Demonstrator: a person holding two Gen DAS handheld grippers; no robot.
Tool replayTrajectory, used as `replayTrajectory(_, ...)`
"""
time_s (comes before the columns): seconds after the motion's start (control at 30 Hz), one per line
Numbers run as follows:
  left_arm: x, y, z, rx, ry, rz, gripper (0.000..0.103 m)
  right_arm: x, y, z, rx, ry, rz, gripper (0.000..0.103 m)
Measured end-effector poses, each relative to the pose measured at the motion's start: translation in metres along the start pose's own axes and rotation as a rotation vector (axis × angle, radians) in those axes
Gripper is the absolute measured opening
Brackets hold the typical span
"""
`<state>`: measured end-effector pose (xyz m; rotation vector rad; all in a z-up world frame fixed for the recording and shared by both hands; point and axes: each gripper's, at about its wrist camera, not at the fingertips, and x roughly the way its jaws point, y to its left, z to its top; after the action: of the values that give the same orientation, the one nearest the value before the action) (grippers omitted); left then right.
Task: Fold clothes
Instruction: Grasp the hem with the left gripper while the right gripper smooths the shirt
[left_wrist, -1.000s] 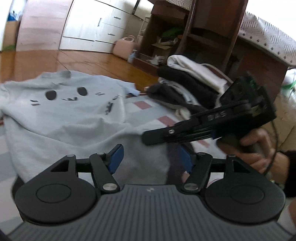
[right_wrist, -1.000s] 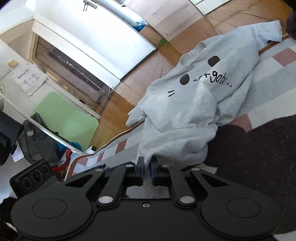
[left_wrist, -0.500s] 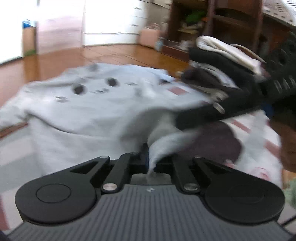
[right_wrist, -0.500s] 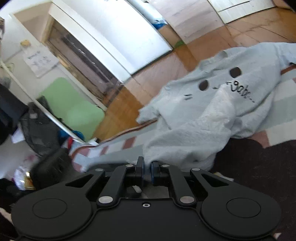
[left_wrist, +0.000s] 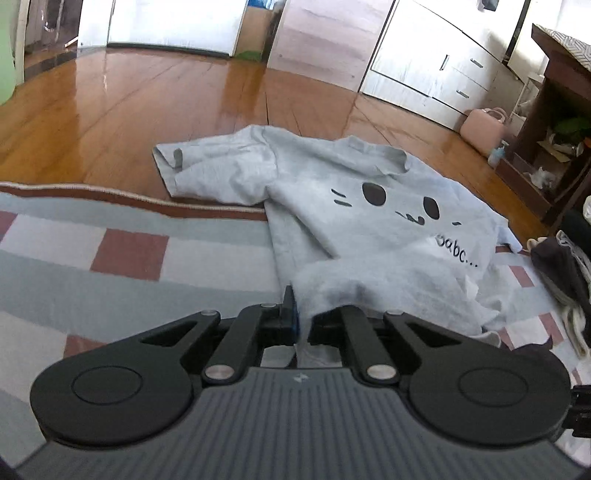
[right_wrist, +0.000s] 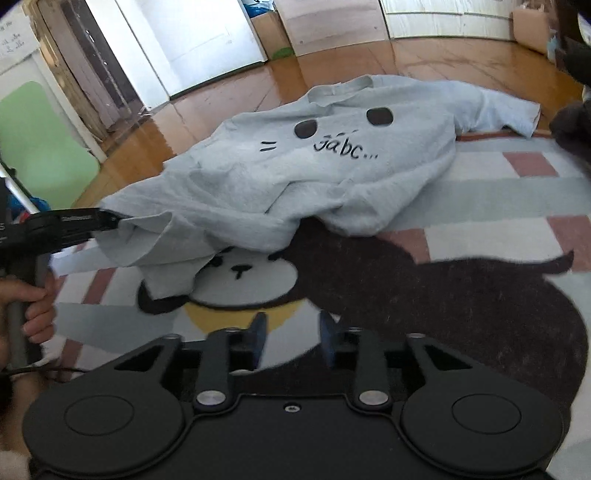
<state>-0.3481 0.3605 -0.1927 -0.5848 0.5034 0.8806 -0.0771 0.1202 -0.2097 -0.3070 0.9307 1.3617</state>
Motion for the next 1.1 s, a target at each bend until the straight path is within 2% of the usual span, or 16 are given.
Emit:
replayTrajectory(0.13,-0.003,-0.004,0.002,0.021,-0.019,-0.007,0.004,0.018,0.001,0.017,-0.069,-0.013,-0.095,0.051)
replayTrajectory(0.23,-0.004,0.001,0.003,0.000,-0.023,-0.020,0.004,0.035,-0.008,0.029,-0.113,-0.045,-0.219,0.067)
replayTrajectory(0.27,-0.004,0.003,0.003,-0.008,-0.021,-0.022,0.004,0.039,-0.015,0.032,-0.096,-0.049,-0.237,0.067)
replayTrajectory(0.3,-0.002,0.004,0.004,-0.008,-0.017,-0.022,0.004,0.043,-0.023,0.036,-0.072,-0.052,-0.238,0.067)
replayTrajectory(0.4,0.009,-0.001,0.000,0.062,0.013,0.024,0.004,0.055,-0.046,0.044,0.040,-0.075,-0.145,0.068)
replayTrajectory(0.5,0.020,0.000,-0.006,0.048,0.042,0.013,0.004,0.068,-0.060,0.053,0.115,-0.105,-0.084,0.070)
replayTrajectory(0.53,0.021,0.001,-0.006,0.041,0.045,0.009,0.004,0.073,-0.061,0.057,0.122,-0.116,-0.078,0.066)
replayTrajectory(0.6,0.021,0.002,-0.006,0.039,0.044,0.007,0.004,0.081,-0.056,0.064,0.103,-0.099,-0.052,0.016)
replayTrajectory(0.63,0.019,0.003,-0.005,0.040,0.035,0.005,0.004,0.081,-0.053,0.067,0.089,-0.093,-0.052,0.007)
replayTrajectory(0.7,0.012,0.003,-0.003,0.038,0.002,-0.018,0.004,0.058,-0.045,0.070,0.073,-0.157,-0.082,0.007)
replayTrajectory(0.77,-0.002,0.001,0.001,0.032,-0.031,-0.092,0.004,0.008,-0.046,0.071,0.099,-0.240,-0.101,0.006)
replayTrajectory(0.87,-0.032,-0.006,0.008,0.015,-0.045,-0.327,0.004,-0.066,-0.053,0.068,0.106,-0.326,-0.239,0.006)
replayTrajectory(0.9,-0.041,-0.013,0.009,0.055,-0.040,-0.412,0.004,-0.083,-0.056,0.066,0.079,-0.332,-0.310,0.006)
replayTrajectory(0.97,-0.048,-0.035,0.004,0.174,0.020,-0.525,0.007,-0.108,-0.065,0.063,0.025,-0.320,-0.445,0.006)
replayTrajectory(1.03,-0.042,-0.059,-0.009,0.280,0.076,-0.537,0.009,-0.100,-0.078,0.060,-0.024,-0.214,-0.552,0.007)
replayTrajectory(1.1,-0.028,-0.084,-0.027,0.372,0.143,-0.503,0.010,-0.082,-0.085,0.048,-0.104,-0.141,-0.688,0.015)
